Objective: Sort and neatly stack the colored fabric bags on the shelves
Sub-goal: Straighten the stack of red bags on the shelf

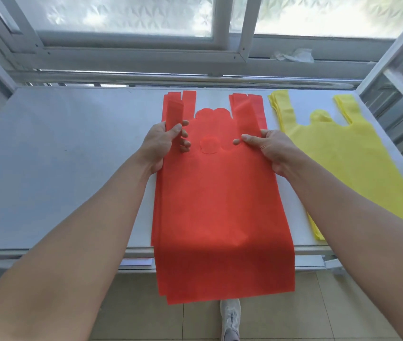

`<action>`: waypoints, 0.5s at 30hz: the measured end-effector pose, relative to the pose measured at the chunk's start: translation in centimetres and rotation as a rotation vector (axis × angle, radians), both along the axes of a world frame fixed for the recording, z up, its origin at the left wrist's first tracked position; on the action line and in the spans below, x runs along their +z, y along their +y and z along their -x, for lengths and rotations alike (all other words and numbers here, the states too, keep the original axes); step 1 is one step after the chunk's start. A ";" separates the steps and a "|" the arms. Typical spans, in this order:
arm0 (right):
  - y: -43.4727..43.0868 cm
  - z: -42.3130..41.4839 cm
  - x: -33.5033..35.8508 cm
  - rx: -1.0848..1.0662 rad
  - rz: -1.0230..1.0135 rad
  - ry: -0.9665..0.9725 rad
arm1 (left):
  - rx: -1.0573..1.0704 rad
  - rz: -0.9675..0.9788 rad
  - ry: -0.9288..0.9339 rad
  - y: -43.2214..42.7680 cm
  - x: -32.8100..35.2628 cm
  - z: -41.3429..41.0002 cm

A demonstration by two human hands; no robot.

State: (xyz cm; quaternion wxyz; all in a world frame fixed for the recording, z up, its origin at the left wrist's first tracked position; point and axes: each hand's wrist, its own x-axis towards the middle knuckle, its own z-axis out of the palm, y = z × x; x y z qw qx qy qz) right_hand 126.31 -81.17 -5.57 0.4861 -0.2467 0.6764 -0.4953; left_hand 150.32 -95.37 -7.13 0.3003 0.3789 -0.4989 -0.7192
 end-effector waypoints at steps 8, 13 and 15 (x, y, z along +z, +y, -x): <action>0.8 1.4 0.6 -0.008 -0.106 0.296 | 0.244 0.204 -0.370 1.5 0.6 -1.7; 2.3 2.2 0.5 0.083 -0.152 0.465 | 0.177 0.569 -0.625 2.7 0.4 -2.0; 2.7 2.2 0.8 0.059 -0.095 0.430 | 0.179 0.561 -0.570 2.5 0.6 -1.9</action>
